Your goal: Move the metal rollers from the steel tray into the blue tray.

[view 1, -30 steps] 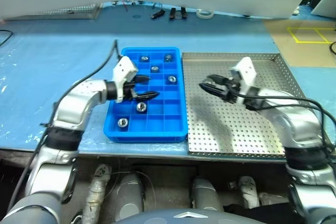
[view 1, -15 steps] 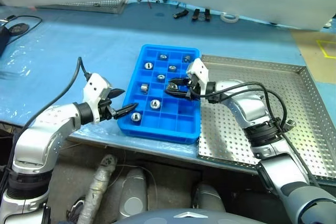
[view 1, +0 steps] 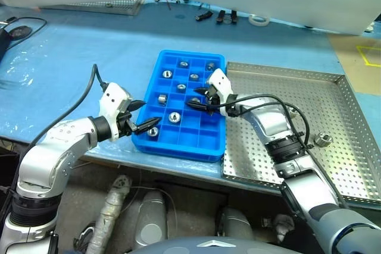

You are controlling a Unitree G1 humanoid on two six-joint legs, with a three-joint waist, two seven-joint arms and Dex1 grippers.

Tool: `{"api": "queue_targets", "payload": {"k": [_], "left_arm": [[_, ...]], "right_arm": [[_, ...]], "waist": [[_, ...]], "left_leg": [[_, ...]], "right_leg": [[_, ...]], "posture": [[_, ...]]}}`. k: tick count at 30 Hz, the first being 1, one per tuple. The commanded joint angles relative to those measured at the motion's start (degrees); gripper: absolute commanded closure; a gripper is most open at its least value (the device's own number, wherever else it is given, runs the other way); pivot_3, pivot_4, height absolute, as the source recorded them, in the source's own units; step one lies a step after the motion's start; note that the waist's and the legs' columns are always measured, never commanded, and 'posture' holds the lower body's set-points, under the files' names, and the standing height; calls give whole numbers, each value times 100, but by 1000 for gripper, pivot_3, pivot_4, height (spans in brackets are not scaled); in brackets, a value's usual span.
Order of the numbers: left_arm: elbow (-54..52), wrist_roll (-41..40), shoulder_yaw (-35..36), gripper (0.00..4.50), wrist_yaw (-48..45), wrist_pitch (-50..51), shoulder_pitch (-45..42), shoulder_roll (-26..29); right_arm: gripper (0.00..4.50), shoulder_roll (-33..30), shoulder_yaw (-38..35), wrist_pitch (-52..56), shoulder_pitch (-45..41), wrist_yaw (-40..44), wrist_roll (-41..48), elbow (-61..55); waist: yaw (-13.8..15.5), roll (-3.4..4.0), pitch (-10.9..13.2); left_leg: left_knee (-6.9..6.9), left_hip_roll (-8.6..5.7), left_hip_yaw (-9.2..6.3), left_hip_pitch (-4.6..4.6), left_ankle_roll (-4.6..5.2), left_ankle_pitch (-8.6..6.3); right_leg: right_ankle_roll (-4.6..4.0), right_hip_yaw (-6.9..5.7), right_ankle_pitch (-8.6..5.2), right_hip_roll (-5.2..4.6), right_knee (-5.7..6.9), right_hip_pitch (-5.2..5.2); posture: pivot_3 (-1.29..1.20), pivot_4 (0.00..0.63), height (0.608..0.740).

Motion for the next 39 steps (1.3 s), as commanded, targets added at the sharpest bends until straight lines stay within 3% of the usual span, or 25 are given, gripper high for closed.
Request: {"api": "queue_targets", "payload": {"k": [1,10,15,22,29,39], "left_arm": [[-42,-80,-51,513,-15,-86,-143,44],[721,52,-518,513,-381,-530,-833,-90],[1441,250,-1054,513,-793,-1098,-1462,-367],[2803,679,-1820,513,-1562,-2039,-2515,-1042],[3907,918,-2066,513,-2178,-2668,-3183,-1582],[4494,1119,-2196,513,-2672,-3009,-3514,-2044]], "right_arm": [[24,47,-159,-234,-168,-351,-209,-3],[24,-295,-797,379,49,-382,207,-1074],[24,-654,-1271,600,407,-899,85,-1490],[24,-1092,-2267,1063,1374,-1411,284,-2493],[24,-1311,-3086,1229,2467,-1880,300,-3134],[24,-1218,-3475,970,3370,-2298,191,-2882]], "waist": [[-2,0,0],[-37,0,0],[-90,0,0],[-353,0,-1],[-696,1,-1],[-971,1,-2]], "left_leg": [[0,5,-8,-4,-8,5],[1,9,-23,0,-38,25],[1,8,-22,10,-51,34],[2,6,-17,10,-50,36],[3,7,-1,22,-27,28],[17,10,79,48,41,-13]], "right_leg": [[-5,-10,2,5,1,0],[-14,-18,3,11,32,0],[-16,-11,5,12,40,5],[-17,3,6,16,44,0],[-18,56,5,19,42,0],[-19,102,7,12,34,-11]], "posture": [[268,150,740],[125,150,740],[-4,150,740],[-190,150,740],[-346,150,740],[-398,150,740]]}}
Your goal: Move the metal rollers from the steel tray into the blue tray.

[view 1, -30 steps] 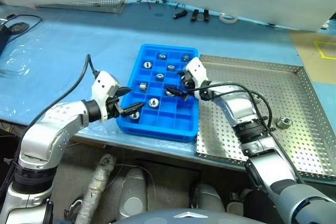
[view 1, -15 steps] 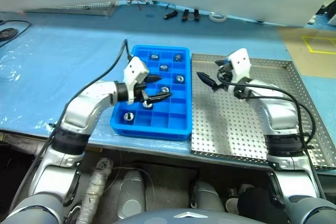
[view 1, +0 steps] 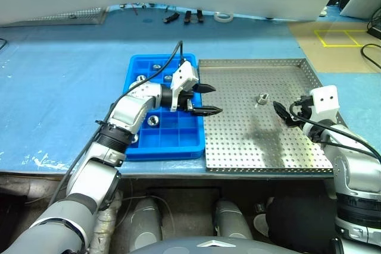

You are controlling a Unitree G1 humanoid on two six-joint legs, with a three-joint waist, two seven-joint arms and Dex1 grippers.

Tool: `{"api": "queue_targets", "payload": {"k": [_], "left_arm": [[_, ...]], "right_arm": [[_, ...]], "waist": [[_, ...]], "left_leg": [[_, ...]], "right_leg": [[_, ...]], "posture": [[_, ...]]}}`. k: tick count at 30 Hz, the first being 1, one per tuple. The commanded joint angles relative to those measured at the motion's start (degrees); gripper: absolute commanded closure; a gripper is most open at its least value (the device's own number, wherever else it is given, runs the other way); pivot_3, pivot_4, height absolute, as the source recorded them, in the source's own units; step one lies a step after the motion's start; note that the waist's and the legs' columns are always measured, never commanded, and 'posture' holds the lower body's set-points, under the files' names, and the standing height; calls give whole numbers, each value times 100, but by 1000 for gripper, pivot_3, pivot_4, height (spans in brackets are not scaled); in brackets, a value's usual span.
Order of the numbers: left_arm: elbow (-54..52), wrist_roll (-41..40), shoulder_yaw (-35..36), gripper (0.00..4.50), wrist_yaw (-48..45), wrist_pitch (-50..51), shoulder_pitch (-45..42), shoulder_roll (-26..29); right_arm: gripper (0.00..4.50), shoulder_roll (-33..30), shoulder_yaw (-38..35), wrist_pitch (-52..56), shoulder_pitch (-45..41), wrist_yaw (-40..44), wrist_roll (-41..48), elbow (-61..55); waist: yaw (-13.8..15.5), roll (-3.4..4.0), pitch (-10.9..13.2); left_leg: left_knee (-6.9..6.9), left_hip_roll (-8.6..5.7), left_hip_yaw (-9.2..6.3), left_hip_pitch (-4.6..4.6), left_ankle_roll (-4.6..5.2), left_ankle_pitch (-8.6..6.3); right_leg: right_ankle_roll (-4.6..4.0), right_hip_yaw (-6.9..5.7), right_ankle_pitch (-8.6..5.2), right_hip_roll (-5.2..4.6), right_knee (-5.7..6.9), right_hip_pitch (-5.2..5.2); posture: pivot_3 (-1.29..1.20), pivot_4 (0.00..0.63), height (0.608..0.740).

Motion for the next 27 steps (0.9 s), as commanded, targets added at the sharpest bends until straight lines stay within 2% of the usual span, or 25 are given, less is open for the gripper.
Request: {"api": "queue_targets", "payload": {"k": [1,16,19,26,27], "left_arm": [[-84,47,3,513,-172,-99,-145,-31],[-354,104,77,513,-145,95,23,71],[-390,102,86,513,-128,116,51,79],[-434,93,117,513,-107,160,92,155],[-436,90,131,513,-96,177,95,175]], "right_arm": [[24,11,-180,-256,111,-107,12,105],[24,88,-20,-775,-56,-268,-15,1419],[604,95,-15,-768,-77,-202,60,1469],[2862,77,90,-754,-67,-98,81,1250],[2865,76,104,-746,-69,-78,92,1194]], "waist": [[-43,0,0],[-47,1,0],[-46,0,0],[-41,0,0],[-41,1,0]], "left_leg": [[3,-1,8,0,7,-4],[6,1,38,-1,29,-18],[6,1,39,0,29,-18],[5,1,39,-1,31,-19],[5,1,40,-1,31,-19]], "right_leg": [[0,0,0,0,-1,-3],[-4,7,3,-3,-21,-6],[-5,7,3,-3,-22,-5],[-5,8,3,-3,-25,-5],[-5,7,4,-3,-25,-5]], "posture": [[-395,150,740],[-351,150,740],[-344,150,740],[-342,150,740],[-342,150,740]]}}
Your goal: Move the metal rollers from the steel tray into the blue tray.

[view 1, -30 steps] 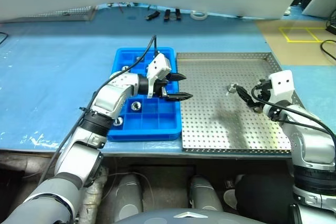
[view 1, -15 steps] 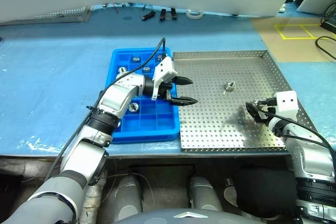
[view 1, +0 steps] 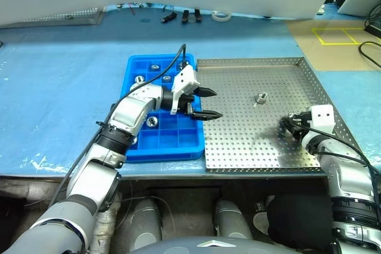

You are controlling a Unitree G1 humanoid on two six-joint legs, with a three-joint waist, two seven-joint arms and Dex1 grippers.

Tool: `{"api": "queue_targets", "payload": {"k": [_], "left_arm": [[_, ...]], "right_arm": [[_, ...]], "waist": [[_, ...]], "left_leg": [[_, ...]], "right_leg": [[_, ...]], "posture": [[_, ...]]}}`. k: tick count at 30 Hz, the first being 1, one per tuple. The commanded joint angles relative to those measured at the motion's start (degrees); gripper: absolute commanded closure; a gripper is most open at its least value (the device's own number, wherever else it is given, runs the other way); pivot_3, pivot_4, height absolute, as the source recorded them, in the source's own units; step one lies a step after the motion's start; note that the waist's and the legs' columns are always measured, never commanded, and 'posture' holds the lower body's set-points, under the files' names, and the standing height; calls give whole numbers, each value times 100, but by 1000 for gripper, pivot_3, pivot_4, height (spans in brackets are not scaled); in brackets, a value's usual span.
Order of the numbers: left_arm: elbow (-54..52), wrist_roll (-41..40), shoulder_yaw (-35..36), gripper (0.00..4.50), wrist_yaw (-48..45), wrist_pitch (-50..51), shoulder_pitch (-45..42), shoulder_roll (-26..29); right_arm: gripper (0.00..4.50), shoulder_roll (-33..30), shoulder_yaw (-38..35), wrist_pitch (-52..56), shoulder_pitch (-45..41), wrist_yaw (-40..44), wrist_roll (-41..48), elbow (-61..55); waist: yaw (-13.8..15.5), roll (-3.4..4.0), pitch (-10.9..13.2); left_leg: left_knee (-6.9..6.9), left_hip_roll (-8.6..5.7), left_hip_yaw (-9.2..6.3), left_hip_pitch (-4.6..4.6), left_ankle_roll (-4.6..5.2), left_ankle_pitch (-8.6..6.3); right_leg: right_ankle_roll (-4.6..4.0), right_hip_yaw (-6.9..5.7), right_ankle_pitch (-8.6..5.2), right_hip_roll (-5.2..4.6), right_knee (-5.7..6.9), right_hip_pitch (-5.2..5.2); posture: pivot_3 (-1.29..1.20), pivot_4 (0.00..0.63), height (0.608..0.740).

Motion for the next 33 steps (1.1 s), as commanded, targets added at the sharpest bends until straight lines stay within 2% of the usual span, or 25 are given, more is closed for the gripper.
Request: {"api": "queue_targets", "payload": {"k": [1,8,13,18,24,29,33], "left_arm": [[-233,-29,166,513,33,58,4,118],[26,-138,855,513,810,35,-111,116],[-250,-155,1057,513,869,259,153,464],[-1008,-292,1183,513,909,663,701,869],[-2040,-478,1639,513,1267,1216,1595,1457],[-2720,-602,1999,513,1509,1472,2258,1877],[-3271,-797,2190,513,1692,1731,2669,1987]], "right_arm": [[2865,-35,53,-39,-48,84,108,-396],[2865,15,390,289,-385,240,277,-972],[2865,69,953,562,-939,581,461,-1265],[2865,272,1555,528,-1732,939,485,-943],[2865,773,2267,102,-2657,1367,302,79],[2865,1068,2581,-233,-3018,1674,189,659],[2865,1112,2645,-348,-3085,1819,125,901]], "waist": [[0,0,0],[-4,0,0],[11,1,0],[173,0,0],[431,-1,1],[641,-3,2],[783,-4,3]], "left_leg": [[0,0,0,0,0,0],[-2,4,2,2,-1,0],[-5,7,2,1,-2,1],[-13,10,2,-10,-5,3],[-22,26,3,-22,-19,11],[-25,29,3,-28,-26,14],[-26,28,1,-30,-31,16]], "right_leg": [[0,0,0,0,0,0],[-1,-1,1,2,0,-2],[-2,-2,2,3,-1,-7],[-3,-6,3,3,-2,-25],[-5,-19,3,8,9,-46],[-4,-27,3,8,12,-51],[-4,-29,3,6,16,-52]], "posture": [[-340,150,740],[-290,150,740],[-190,150,740],[-71,150,740],[79,150,740],[157,150,740],[202,150,740]]}}
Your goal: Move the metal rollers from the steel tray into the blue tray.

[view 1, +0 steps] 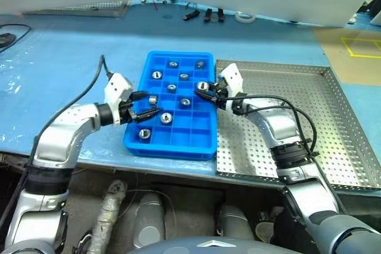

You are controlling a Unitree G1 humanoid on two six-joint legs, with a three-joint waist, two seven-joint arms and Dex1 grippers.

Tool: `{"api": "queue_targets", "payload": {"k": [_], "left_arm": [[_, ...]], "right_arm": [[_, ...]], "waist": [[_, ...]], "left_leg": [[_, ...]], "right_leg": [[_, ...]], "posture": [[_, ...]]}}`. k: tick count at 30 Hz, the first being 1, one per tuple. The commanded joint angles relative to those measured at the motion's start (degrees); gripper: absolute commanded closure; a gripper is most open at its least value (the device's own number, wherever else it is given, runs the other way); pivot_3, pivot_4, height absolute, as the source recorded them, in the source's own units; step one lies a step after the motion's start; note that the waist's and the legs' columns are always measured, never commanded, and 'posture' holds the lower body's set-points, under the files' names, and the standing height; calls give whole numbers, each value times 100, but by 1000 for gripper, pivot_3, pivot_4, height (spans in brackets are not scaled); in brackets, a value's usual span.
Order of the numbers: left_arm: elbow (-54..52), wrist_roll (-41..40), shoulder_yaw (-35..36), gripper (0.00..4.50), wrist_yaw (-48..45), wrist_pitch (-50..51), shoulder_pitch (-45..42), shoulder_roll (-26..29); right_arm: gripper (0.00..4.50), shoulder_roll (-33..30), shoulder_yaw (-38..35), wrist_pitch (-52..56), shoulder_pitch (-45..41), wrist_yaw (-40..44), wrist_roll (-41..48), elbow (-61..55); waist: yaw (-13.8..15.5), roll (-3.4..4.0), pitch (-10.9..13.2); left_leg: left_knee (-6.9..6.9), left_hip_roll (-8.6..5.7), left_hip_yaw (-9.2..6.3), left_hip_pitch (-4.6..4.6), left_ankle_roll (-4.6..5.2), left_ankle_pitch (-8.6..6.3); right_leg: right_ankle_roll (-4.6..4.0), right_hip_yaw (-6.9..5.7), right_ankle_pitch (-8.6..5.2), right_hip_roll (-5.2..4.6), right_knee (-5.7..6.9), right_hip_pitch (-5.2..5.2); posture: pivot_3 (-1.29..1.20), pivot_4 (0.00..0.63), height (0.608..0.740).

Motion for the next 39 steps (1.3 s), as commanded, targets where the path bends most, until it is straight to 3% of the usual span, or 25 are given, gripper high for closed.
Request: {"api": "queue_targets", "payload": {"k": [1,4,10,21,30,31,36,37,39], "left_arm": [[-610,-253,232,513,177,182,159,98],[-781,-338,290,513,323,302,258,116],[-887,-440,332,513,483,350,367,135],[-1347,-832,462,513,462,599,839,477],[-1460,-937,472,513,469,565,1066,598],[-1460,-936,460,513,475,560,1060,593],[-1356,-911,338,513,462,518,896,550],[-1320,-902,305,513,456,504,840,537],[-1209,-876,219,513,422,455,713,511]], "right_arm": [[2865,-42,-50,-153,-137,132,-14,-21],[2865,-155,-118,182,16,353,192,-381],[2865,-427,433,545,457,1271,477,-1320],[2865,-630,1184,616,298,2243,342,-1123],[2865,-701,1245,740,325,2312,311,-1202],[2139,-719,1247,736,339,2321,307,-1227],[523,-748,1222,706,354,2320,302,-1243],[230,-750,1203,699,346,2260,269,-1243],[230,-772,1162,651,325,2165,200,-1230]], "waist": [[65,0,0],[96,0,0],[106,-1,0],[199,-3,-2],[233,-7,-4],[234,-7,-4],[232,-7,-4],[232,-8,-4],[226,-8,-5]], "left_leg": [[0,0,-1,0,-2,1],[-2,1,-5,2,-16,10],[-15,3,-18,9,-29,18],[-28,15,-19,7,-46,29],[-28,13,-24,8,-54,34],[-28,14,-26,8,-54,34],[-28,14,-27,8,-56,35],[-28,14,-27,8,-56,36],[-28,13,-27,9,-57,36]], "right_leg": [[0,-1,0,0,2,0],[0,-2,0,1,14,-3],[1,1,0,6,21,-7],[-9,-1,0,9,30,-24],[-9,-1,1,8,38,-22],[-9,-1,1,8,38,-22],[-9,-1,1,8,39,-22],[-9,-1,1,8,39,-22],[-9,-1,1,8,40,-22]], "posture": [[202,150,740],[202,150,740],[224,150,740],[293,150,740],[296,150,740],[296,150,740],[269,150,740],[269,150,740],[240,150,740]]}}
